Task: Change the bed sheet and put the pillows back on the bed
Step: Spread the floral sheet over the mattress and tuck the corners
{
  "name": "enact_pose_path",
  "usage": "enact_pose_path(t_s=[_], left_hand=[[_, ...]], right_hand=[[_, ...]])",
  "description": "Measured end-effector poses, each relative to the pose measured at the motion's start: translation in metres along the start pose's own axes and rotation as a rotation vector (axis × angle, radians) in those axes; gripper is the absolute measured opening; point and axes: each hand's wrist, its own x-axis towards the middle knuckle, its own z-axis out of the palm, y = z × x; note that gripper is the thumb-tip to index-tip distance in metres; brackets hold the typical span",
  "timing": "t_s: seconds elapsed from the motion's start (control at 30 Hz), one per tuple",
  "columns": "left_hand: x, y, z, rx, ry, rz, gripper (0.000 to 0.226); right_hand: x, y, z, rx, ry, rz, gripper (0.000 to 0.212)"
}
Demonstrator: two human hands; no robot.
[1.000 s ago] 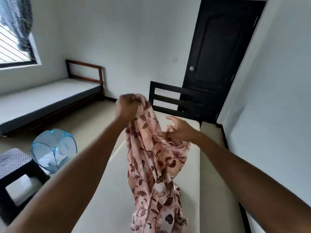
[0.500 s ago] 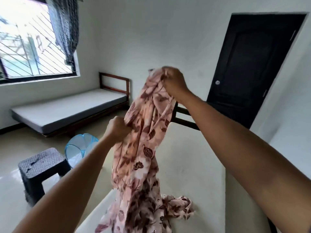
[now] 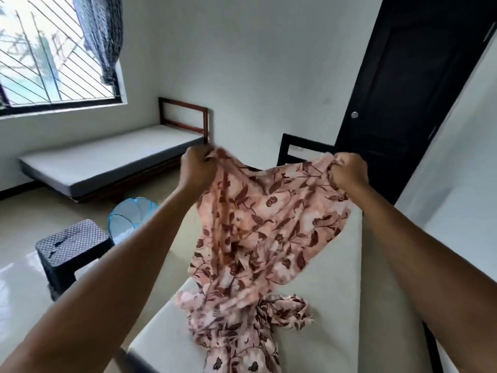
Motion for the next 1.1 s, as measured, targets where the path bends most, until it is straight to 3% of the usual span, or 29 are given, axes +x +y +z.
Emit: enact_pose_path(t_s=[0.07,0.13,0.2,0.3,0.37,0.43,0.5,0.6,0.67,0.77,0.83,0.93,1.0,1.03,1.1], left_hand=[[0.000,0.035,0.018,0.002,-0.192,0.131,0.018],[-0.007,0.061,0.035,0.001,-0.289,0.187,0.021],[-0.017,0.074,0.044,-0.018,-0.306,0.170,0.027],[-0.030,0.061,0.054,0.071,-0.400,0.121,0.022],[-0.041,0.036,0.058,0.131,-0.535,0.070,0.026],[-0.057,0.010,0.067,0.300,-0.642,0.065,0.032],[-0.067,-0.016,0.079,0.367,-0.562,-0.053,0.035],[-0.082,-0.032,0.090,0.310,-0.369,-0.236,0.027],[-0.093,-0.039,0.096,0.243,-0.326,-0.311,0.025],[-0.100,-0.050,0.100,0.003,-0.282,-0.392,0.030],[-0.084,-0.054,0.093,-0.211,-0.167,-0.452,0.024],[-0.037,-0.043,0.069,-0.357,0.042,-0.371,0.018],[-0.018,-0.008,0.053,-0.317,0.010,-0.237,0.023],[-0.016,0.014,0.049,-0.298,-0.069,-0.155,0.022],[-0.020,0.059,0.051,-0.296,-0.229,0.009,0.019]], right_hand=[[-0.012,-0.021,0.003,0.206,-0.173,-0.082,0.014],[-0.032,-0.047,0.003,0.370,-0.512,-0.183,0.041],[-0.049,-0.060,0.012,0.171,-0.730,-0.352,0.043],[-0.056,-0.052,0.021,-0.148,-0.621,-0.475,0.025],[-0.056,-0.046,0.015,-0.133,-0.557,-0.429,0.014],[-0.060,-0.048,0.007,-0.104,-0.548,-0.423,0.023],[-0.067,-0.060,0.005,-0.052,-0.577,-0.451,0.025],[-0.073,-0.081,0.002,0.082,-0.590,-0.501,0.023],[-0.071,-0.090,-0.007,0.188,-0.576,-0.509,0.030],[-0.065,-0.088,-0.029,0.324,-0.556,-0.456,0.025],[-0.053,-0.068,-0.042,0.299,-0.549,-0.388,0.021],[-0.033,-0.015,-0.052,-0.180,-0.592,-0.285,0.022],[-0.031,0.019,-0.050,-0.464,-0.499,-0.210,0.020],[-0.032,0.029,-0.047,-0.464,-0.420,-0.163,0.018],[-0.035,0.028,-0.041,-0.245,-0.322,-0.178,0.014]])
